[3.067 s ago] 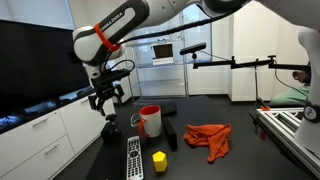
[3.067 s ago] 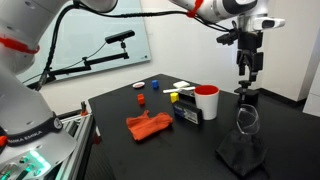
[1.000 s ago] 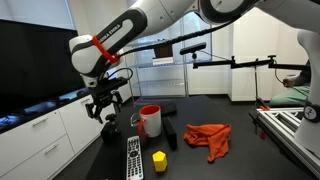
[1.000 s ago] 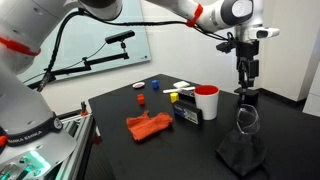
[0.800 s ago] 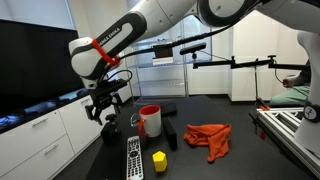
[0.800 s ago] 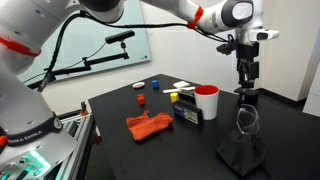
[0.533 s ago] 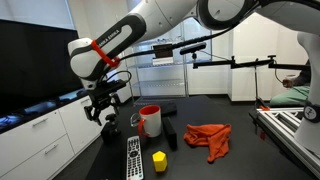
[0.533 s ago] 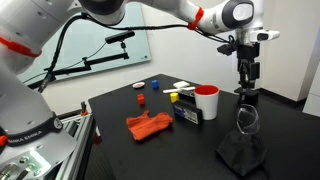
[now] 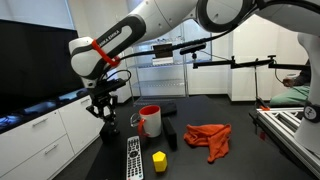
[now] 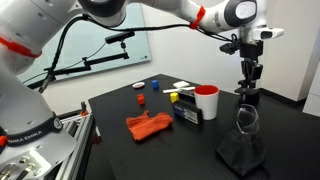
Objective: Rotate the black object on the left.
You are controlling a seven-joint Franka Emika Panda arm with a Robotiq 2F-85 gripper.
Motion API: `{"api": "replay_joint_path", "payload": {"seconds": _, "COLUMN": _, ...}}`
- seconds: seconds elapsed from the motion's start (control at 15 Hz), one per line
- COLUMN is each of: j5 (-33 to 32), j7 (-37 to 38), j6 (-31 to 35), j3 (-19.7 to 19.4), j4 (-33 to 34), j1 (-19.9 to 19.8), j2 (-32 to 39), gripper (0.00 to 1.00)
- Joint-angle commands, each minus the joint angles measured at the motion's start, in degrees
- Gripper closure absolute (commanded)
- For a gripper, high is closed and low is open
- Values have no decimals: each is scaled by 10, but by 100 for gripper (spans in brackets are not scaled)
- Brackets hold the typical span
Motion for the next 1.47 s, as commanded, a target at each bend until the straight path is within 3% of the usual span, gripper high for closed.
{"api": "replay_joint_path", "payload": {"seconds": 0.0, "j5": 1, "j7": -2, "j6": -13, "j3": 6, "j4": 35, "j1": -5, "j2": 12, "gripper": 85}}
{"api": "replay_joint_path", "payload": {"seconds": 0.4, "j5": 0, "j7": -14, "j6": -16, "j3": 8, "j4": 34, "j1": -7, "j2": 10, "gripper": 85}}
{"api": "replay_joint_path", "payload": {"seconds": 0.93, "j5": -21, "j7": -223, "j6": -86, "j3": 36, "j4": 76, "j1": -27, "j2": 24, "gripper": 85}}
{"api": "replay_joint_path", "payload": {"seconds": 1.4, "j5": -67, "j7": -343, "j6": -98, "j3": 31, "j4": 109, "j1": -14, "j2": 40, "gripper": 85}}
